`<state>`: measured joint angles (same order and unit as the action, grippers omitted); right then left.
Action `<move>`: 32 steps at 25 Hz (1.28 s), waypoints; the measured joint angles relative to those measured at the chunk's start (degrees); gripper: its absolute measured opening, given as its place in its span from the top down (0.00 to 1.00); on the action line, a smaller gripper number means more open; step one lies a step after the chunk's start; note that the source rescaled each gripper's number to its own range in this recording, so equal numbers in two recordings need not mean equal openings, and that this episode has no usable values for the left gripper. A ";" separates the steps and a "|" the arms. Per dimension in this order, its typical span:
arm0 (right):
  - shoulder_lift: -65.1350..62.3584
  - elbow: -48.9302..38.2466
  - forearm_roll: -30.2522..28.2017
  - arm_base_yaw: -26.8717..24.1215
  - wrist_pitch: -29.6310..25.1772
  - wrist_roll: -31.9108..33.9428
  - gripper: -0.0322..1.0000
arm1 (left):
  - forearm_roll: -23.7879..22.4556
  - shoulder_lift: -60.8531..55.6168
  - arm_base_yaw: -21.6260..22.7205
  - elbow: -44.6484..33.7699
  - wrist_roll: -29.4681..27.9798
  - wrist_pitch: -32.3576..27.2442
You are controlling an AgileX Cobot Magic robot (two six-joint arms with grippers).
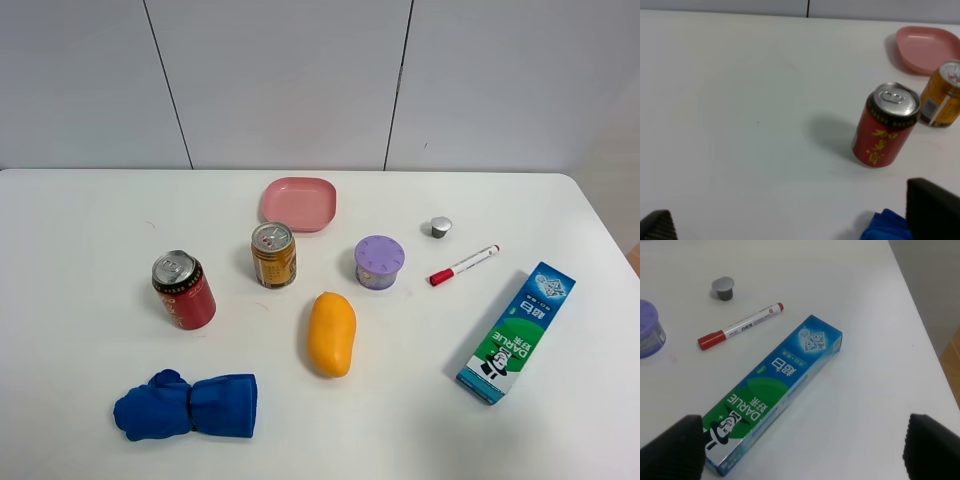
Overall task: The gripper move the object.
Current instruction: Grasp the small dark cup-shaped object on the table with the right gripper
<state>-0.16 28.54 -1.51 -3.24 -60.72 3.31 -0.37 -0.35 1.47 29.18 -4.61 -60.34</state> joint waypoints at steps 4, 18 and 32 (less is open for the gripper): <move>0.00 0.00 0.00 0.00 0.00 0.00 0.26 | 0.00 0.00 0.00 0.00 0.00 0.00; 0.07 1.12 -0.20 0.00 -0.06 2.99 0.26 | 0.00 0.00 0.00 0.00 0.00 0.00; 41.83 29.04 -0.14 0.00 1.58 2.97 0.26 | 0.00 0.00 0.00 0.00 0.00 0.00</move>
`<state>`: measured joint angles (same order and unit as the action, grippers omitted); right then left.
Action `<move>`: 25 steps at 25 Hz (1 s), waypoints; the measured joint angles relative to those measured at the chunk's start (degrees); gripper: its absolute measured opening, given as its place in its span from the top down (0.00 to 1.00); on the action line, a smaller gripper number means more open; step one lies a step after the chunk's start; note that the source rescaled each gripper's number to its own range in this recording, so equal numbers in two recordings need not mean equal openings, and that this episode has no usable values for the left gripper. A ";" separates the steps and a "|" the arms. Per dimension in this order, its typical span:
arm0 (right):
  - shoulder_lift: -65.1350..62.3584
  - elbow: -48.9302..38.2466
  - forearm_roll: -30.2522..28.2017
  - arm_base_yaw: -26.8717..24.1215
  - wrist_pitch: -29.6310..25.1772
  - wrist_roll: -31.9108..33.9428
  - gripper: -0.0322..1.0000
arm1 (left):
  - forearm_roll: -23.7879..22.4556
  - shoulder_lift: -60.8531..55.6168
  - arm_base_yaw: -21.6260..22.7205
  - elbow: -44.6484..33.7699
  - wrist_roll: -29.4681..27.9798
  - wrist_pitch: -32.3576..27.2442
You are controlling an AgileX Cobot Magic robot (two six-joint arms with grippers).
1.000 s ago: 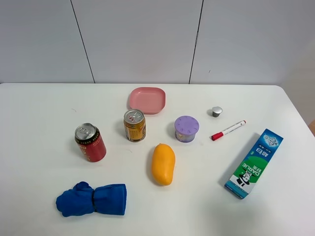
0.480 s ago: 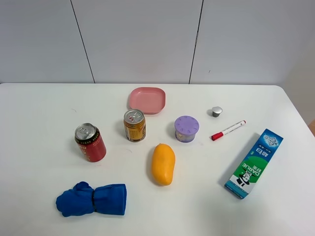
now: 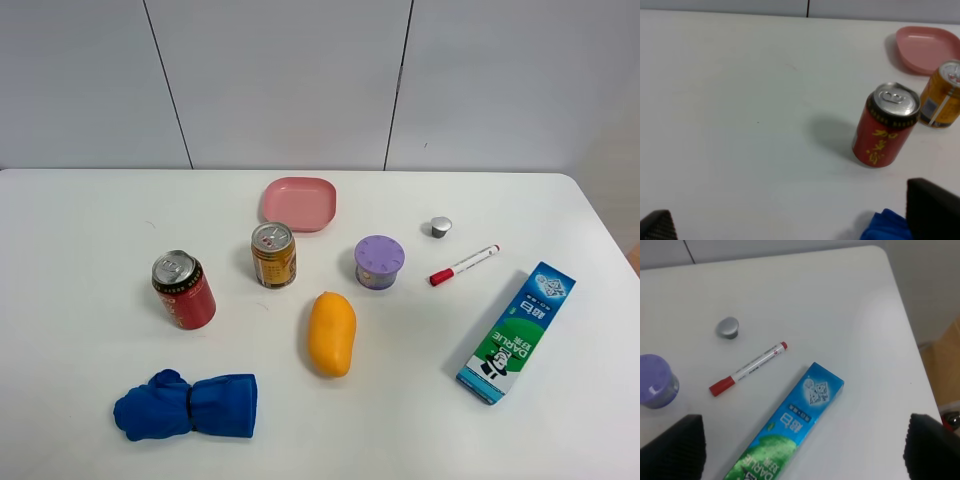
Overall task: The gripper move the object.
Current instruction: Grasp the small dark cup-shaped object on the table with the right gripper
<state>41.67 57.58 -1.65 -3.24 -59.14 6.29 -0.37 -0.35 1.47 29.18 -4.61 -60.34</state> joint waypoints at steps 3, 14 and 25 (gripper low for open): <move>10.65 4.43 0.81 0.00 0.40 -0.38 0.26 | 0.00 0.00 0.00 0.00 0.00 0.00; 42.66 17.73 9.28 0.00 6.51 -6.80 0.26 | 0.00 0.00 0.00 0.00 0.00 0.00; 61.10 28.91 9.17 7.14 6.57 -9.38 0.26 | 0.00 0.00 0.00 0.00 0.00 0.00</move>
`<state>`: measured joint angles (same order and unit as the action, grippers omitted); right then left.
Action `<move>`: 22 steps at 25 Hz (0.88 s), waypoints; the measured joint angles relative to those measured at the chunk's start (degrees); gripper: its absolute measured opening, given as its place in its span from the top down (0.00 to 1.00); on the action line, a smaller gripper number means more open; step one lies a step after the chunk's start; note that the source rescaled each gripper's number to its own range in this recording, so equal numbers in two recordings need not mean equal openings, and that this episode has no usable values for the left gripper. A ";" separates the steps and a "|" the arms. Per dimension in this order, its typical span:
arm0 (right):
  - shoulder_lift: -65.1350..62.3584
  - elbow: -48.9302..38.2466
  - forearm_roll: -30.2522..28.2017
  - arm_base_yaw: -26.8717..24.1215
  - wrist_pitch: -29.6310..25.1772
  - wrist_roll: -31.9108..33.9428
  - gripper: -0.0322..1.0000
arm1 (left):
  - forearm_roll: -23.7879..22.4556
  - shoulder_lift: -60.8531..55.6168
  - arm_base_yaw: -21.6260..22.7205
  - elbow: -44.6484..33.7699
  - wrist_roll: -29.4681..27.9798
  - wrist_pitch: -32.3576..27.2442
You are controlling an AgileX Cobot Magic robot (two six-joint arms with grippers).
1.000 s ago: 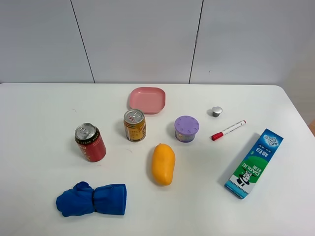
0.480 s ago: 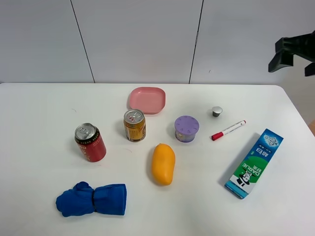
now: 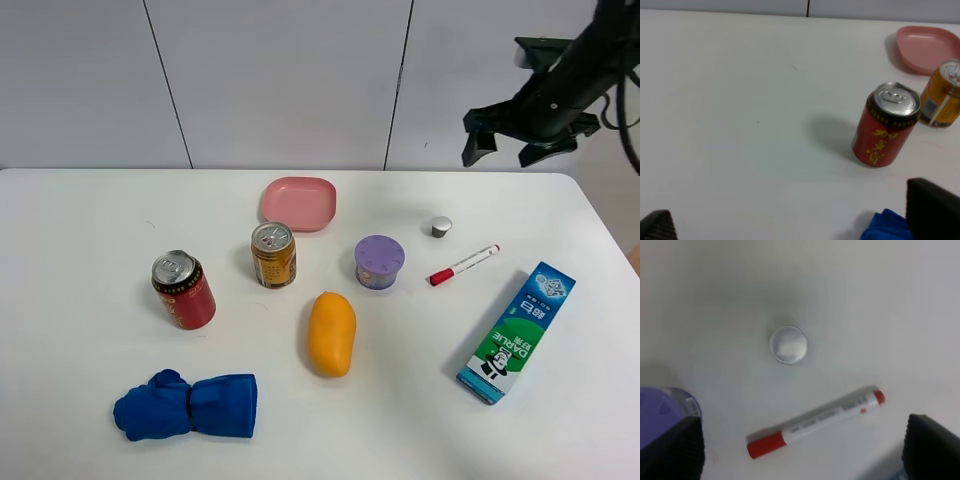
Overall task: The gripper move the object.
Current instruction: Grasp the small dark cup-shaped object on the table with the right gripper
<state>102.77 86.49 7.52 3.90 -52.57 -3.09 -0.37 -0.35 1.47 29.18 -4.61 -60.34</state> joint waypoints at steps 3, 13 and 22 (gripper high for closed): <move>4.48 3.63 -2.88 3.41 0.06 2.09 0.26 | 0.00 0.00 0.00 0.00 0.00 0.00; 16.02 7.19 -6.47 4.46 -0.30 5.95 0.26 | 0.00 0.00 0.00 0.00 0.00 0.00; 20.81 7.19 -6.69 4.46 2.28 6.33 0.26 | 0.00 0.00 0.00 0.00 0.00 0.00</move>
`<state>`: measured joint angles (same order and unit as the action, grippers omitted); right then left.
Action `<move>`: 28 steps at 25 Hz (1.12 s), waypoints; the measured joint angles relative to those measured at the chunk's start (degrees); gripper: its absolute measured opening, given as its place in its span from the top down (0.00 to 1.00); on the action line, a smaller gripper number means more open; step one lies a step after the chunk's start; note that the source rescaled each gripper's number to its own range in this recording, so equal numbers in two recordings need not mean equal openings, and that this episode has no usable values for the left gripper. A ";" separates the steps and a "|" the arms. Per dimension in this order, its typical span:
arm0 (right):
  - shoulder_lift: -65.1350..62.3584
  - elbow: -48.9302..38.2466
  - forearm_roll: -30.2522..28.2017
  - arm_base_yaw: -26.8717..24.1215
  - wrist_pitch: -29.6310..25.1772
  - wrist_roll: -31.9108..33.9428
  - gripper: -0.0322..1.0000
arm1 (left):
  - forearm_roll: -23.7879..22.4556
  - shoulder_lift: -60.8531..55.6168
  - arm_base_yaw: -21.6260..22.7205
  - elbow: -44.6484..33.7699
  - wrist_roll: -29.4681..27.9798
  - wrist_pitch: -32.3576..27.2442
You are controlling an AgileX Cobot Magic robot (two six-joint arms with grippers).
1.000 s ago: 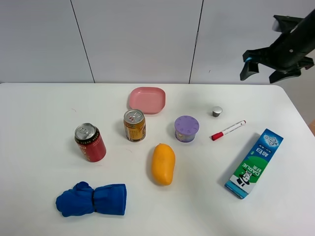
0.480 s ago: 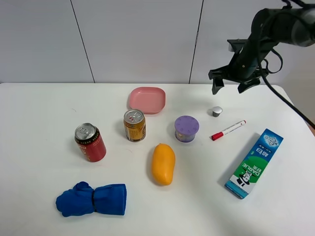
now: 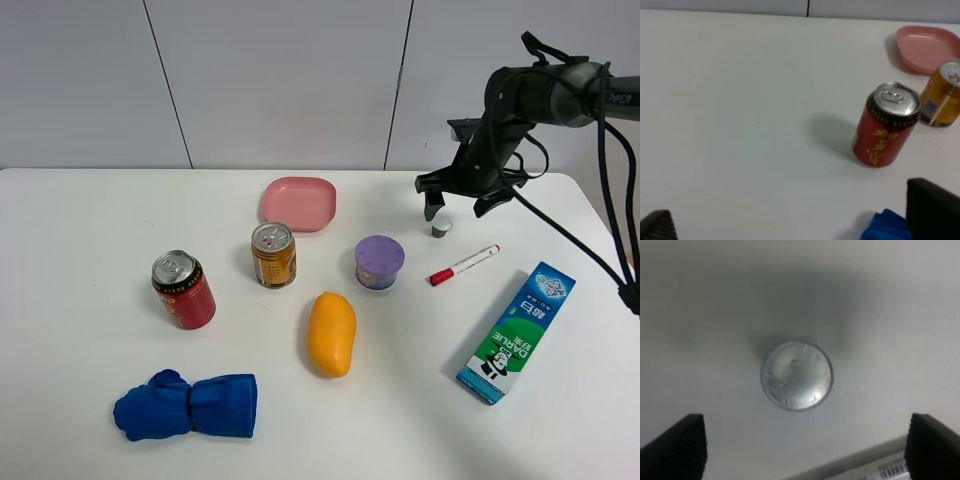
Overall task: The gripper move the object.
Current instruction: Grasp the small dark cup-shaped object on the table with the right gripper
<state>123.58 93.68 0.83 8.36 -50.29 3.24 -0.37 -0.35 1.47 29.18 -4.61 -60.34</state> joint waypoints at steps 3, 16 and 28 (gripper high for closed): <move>0.50 0.08 0.00 0.00 2.51 0.00 0.26 | 0.00 0.00 0.00 0.00 0.00 0.00; 6.15 0.13 0.00 0.00 5.78 0.02 0.27 | 0.00 0.00 0.00 0.00 0.00 0.00; 6.94 0.13 0.07 0.00 6.84 -0.04 0.97 | 0.00 0.00 0.00 0.00 0.00 0.00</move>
<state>130.53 93.81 0.89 8.36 -43.45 3.20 -0.37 -0.35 1.47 29.18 -4.61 -60.34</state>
